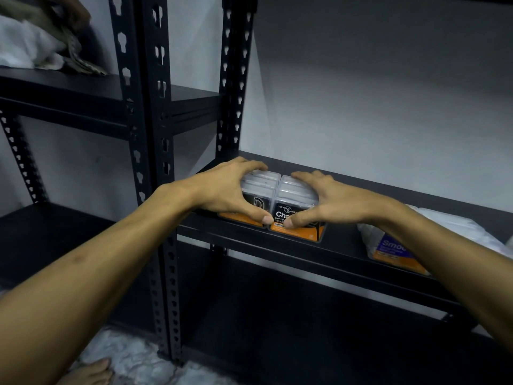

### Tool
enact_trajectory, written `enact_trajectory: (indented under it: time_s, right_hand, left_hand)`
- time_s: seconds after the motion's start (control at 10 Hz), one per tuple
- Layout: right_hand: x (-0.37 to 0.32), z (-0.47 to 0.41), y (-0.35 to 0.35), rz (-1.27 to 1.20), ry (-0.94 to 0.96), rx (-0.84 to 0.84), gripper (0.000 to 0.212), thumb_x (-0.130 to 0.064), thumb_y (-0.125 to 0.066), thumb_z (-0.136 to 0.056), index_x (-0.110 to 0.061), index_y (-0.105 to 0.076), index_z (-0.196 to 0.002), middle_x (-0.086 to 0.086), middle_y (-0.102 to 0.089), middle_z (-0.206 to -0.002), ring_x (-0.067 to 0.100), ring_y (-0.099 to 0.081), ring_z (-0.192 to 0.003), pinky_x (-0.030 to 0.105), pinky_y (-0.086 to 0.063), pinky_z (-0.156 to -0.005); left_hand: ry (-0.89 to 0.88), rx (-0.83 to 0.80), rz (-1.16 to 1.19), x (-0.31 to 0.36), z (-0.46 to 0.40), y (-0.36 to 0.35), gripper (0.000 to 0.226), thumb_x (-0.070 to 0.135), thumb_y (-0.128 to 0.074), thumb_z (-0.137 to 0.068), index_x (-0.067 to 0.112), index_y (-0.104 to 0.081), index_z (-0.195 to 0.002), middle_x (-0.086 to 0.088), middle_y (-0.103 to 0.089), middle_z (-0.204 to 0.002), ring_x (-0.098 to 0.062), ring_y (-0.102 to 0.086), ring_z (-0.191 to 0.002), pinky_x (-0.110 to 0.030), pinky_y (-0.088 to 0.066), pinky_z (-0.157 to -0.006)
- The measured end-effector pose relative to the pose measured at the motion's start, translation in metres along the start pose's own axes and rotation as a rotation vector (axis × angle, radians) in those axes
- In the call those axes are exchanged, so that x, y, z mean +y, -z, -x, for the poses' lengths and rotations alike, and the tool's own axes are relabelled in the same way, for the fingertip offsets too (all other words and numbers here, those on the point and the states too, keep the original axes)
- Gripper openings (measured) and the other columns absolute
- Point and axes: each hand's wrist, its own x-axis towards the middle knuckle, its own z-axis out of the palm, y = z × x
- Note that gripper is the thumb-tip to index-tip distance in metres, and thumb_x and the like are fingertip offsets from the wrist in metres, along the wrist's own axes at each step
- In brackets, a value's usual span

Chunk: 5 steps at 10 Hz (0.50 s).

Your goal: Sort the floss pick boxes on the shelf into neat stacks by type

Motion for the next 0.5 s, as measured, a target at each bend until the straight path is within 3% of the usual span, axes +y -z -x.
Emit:
enact_trajectory:
  time_s: [0.3,0.4,0.5]
  right_hand:
    - [-0.001,0.000,0.002,0.087,0.001,-0.003,0.109,-0.065,-0.071,-0.075,-0.028,-0.011,-0.158,0.000,-0.037,-0.139,0.018,-0.037,-0.128,0.039,-0.039,-0.109]
    - [0.000,0.001,0.003,0.101,0.003,-0.013,0.114,-0.069,-0.069,-0.074,-0.029,-0.003,-0.159,0.003,-0.029,-0.155,0.023,-0.029,-0.141,0.042,-0.032,-0.115]
    - [0.003,0.009,0.004,0.070,0.070,0.064,0.120,-0.076,-0.065,-0.071,-0.034,0.006,-0.158,-0.002,0.001,-0.168,0.020,0.000,-0.154,0.057,-0.014,-0.122]
  left_hand:
    - [0.008,-0.022,-0.112,0.005,0.001,0.005,0.122,0.083,-0.074,-0.053,0.033,-0.027,-0.153,0.010,-0.035,-0.152,-0.015,-0.038,-0.137,-0.043,-0.038,-0.113]
    - [-0.009,-0.010,-0.152,0.009,0.005,0.010,0.132,0.089,-0.070,-0.048,0.033,-0.020,-0.156,0.008,-0.029,-0.158,-0.017,-0.031,-0.144,-0.047,-0.034,-0.116]
    - [-0.054,0.084,-0.114,0.010,0.009,0.014,0.135,0.088,-0.070,-0.051,0.029,-0.013,-0.158,0.003,-0.027,-0.162,-0.018,-0.029,-0.147,-0.047,-0.031,-0.119]
